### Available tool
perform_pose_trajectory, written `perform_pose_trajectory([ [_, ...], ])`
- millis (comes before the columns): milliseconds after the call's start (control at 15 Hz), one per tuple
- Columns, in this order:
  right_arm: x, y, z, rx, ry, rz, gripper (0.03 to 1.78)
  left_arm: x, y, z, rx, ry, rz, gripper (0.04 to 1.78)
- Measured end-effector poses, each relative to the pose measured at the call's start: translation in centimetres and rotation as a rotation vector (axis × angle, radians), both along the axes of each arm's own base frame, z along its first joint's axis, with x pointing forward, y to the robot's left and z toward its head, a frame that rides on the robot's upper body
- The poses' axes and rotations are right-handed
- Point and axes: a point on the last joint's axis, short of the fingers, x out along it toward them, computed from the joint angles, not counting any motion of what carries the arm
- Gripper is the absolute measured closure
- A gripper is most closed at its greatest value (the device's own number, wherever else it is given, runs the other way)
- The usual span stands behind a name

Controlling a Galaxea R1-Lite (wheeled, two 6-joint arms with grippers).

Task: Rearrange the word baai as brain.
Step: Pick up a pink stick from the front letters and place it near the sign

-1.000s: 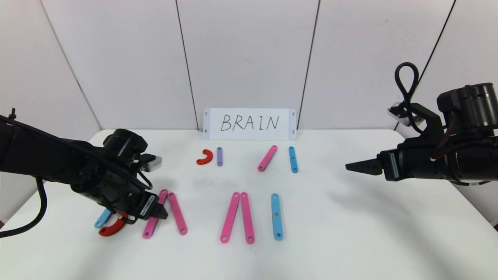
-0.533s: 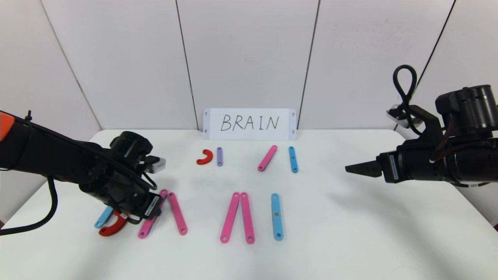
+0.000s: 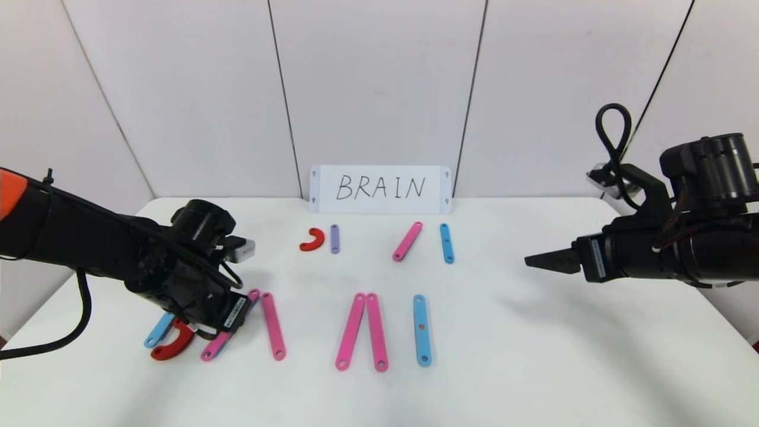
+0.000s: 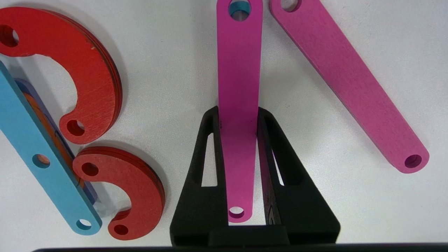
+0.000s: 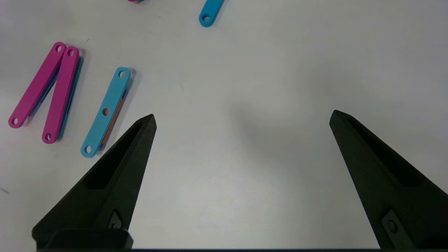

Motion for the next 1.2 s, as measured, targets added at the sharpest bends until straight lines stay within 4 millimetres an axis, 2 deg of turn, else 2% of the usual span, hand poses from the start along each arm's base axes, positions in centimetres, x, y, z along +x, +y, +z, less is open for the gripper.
perform_pose_trajectory([
  [333,0.1,0.0,-0.1,0.0,0.005,-0.001,0.08,1.3,0.0,3.7,-0.036,-0.136,0.023,1.52],
  [600,0.1,0.0,-0.2,0.001,0.008,-0.003,0.08,3.9,1.2,6.7,-0.062,-0.24,0.077,1.52],
  [933,0.1,0.0,-0.5,0.0,0.013,-0.001,0.08,8.5,3.0,6.9,-0.059,-0.251,0.139,1.52],
  [1200,0.0,0.1,-0.6,-0.001,0.02,0.002,0.08,11.9,3.9,5.5,-0.046,-0.218,0.164,1.52],
])
